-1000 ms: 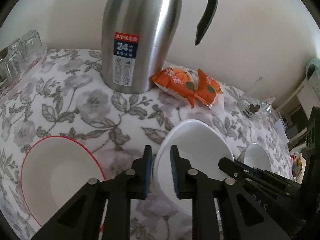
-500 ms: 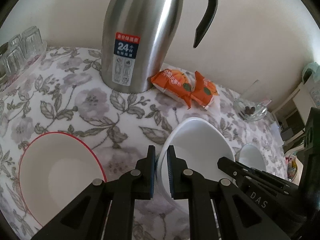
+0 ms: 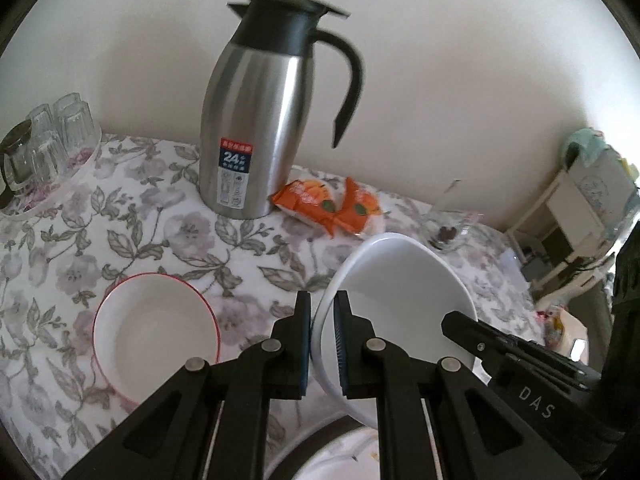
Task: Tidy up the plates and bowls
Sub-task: 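Lift the white square bowl on edge and carry it over the basin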
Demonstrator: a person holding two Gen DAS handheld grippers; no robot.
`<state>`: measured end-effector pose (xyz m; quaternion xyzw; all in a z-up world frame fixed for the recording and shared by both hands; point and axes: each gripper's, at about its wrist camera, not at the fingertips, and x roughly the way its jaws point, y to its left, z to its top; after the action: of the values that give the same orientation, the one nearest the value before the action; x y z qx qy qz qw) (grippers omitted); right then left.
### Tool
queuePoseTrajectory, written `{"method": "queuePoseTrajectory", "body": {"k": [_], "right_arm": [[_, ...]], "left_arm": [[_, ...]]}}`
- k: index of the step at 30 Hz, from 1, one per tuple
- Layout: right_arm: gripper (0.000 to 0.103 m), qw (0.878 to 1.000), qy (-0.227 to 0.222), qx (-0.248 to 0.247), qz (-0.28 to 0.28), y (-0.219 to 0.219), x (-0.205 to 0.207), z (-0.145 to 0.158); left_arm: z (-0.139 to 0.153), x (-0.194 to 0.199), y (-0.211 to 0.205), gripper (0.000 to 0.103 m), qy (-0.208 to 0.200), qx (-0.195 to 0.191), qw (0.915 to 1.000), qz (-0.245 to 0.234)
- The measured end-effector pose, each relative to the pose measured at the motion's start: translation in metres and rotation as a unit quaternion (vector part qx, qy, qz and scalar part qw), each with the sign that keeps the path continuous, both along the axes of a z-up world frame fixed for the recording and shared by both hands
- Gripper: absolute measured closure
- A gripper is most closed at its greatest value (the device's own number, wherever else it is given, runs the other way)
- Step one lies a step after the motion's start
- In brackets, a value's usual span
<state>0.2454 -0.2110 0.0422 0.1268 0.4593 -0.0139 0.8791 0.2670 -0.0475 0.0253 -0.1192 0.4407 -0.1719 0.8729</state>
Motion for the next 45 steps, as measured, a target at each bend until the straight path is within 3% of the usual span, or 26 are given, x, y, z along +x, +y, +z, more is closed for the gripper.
{"method": "queuePoseTrajectory", "body": {"k": [10, 19, 32, 45], "right_arm": [[0.093, 0.998, -0.043, 0.036, -0.013, 0.000, -0.075, 0.026], [0.093, 0.998, -0.046, 0.041, -0.018, -0.003, -0.127, 0.020], [0.092, 0.998, -0.042, 0.034, -0.016, -0.012, -0.155, 0.016], [0.092, 0.999, -0.018, 0.025, -0.010, -0.011, -0.155, 0.006]], "left_arm": [[0.042, -0.064, -0.002, 0.091, -0.031, 0.025, 0.9990, -0.022], [0.037, -0.115, -0.008, 0.091, -0.033, 0.042, 0.9979, -0.037], [0.026, -0.145, -0.018, 0.091, -0.025, 0.046, 0.9978, -0.040], [0.011, -0.142, -0.019, 0.091, 0.013, 0.048, 0.9980, -0.040]]}}
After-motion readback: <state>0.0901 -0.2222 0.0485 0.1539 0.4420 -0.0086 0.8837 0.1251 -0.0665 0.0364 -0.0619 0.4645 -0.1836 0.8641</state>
